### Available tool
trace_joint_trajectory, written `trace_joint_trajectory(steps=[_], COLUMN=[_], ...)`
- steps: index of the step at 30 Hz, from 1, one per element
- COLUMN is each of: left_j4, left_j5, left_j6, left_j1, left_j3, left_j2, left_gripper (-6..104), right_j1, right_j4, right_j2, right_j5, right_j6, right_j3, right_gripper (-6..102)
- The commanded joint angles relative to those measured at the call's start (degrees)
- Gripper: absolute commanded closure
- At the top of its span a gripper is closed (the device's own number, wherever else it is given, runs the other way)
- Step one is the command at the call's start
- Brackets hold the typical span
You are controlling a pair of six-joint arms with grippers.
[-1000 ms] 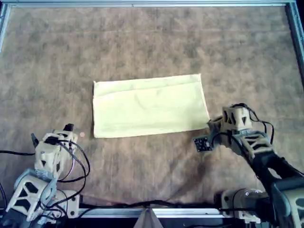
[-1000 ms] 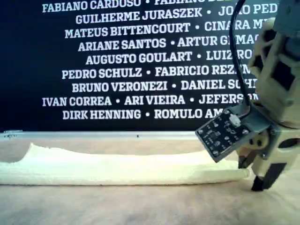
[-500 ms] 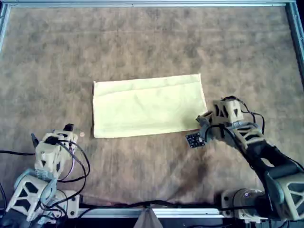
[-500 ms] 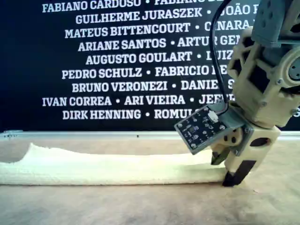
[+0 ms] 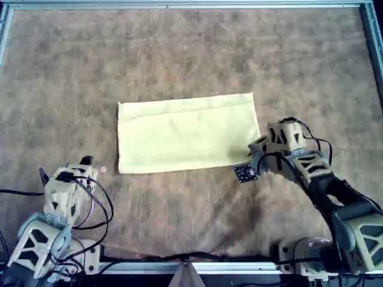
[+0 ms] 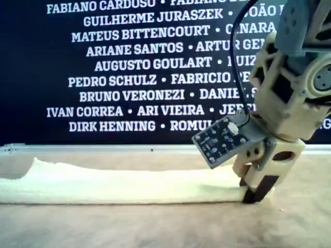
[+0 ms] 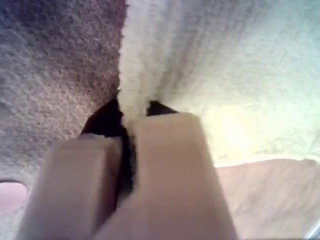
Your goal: Fold a cloth
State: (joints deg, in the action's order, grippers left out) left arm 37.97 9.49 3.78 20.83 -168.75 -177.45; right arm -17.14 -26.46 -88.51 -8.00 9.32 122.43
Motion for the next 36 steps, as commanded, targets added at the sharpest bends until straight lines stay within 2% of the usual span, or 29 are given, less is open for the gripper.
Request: trace_joint_trajectory(steps=[1, 7, 11, 14, 18, 20, 24, 26, 31, 36], left_j4=[-1.3, -1.3, -1.3, -1.3, -1.3, -1.3, -1.3, -1.3, -1.3, -1.3], left_j5=[0.4, 0.4, 0.4, 0.0, 0.4, 0.4, 0.4, 0.0, -0.4, 0.4], left_j6=[-0.3, -0.3, -0.3, -0.3, -0.3, -0.3, -0.3, -0.3, -0.3, -0.3], left_j1=[-0.4, -0.4, -0.4, -0.4, -0.7, -0.7, -0.6, -0.4, -0.3, -0.4], left_j3=[1.2, 1.1, 1.1, 1.1, 1.1, 1.1, 1.1, 1.1, 1.2, 1.1], left_j2=[-1.0, -1.0, -1.0, -1.0, -1.0, -1.0, -1.0, -1.0, -1.0, -1.0], left_gripper=[20, 20, 20, 20, 20, 20, 20, 20, 20, 20], right_j1=[0.1, -0.5, -0.5, -0.7, -4.8, -7.7, -13.9, -16.2, -20.3, -25.0], right_j4=[-0.1, -0.2, -0.5, 0.0, 0.0, 0.0, 0.0, 0.0, -0.1, -1.0], right_j2=[-1.8, -2.1, -5.6, -9.8, -9.9, -8.4, -4.2, -0.7, 10.7, 20.7], right_j5=[-0.3, -0.4, -0.4, -0.4, -0.3, -0.1, 0.6, 0.6, 0.7, 0.7], right_j6=[-0.18, -0.26, -1.93, -2.29, -2.37, -3.34, -7.38, -8.61, -9.58, -9.93], right_j3=[-2.7, -2.7, -2.8, -3.2, -7.0, -9.7, -17.5, -22.4, -36.9, -52.1], right_gripper=[97, 96, 96, 96, 96, 96, 96, 96, 96, 96])
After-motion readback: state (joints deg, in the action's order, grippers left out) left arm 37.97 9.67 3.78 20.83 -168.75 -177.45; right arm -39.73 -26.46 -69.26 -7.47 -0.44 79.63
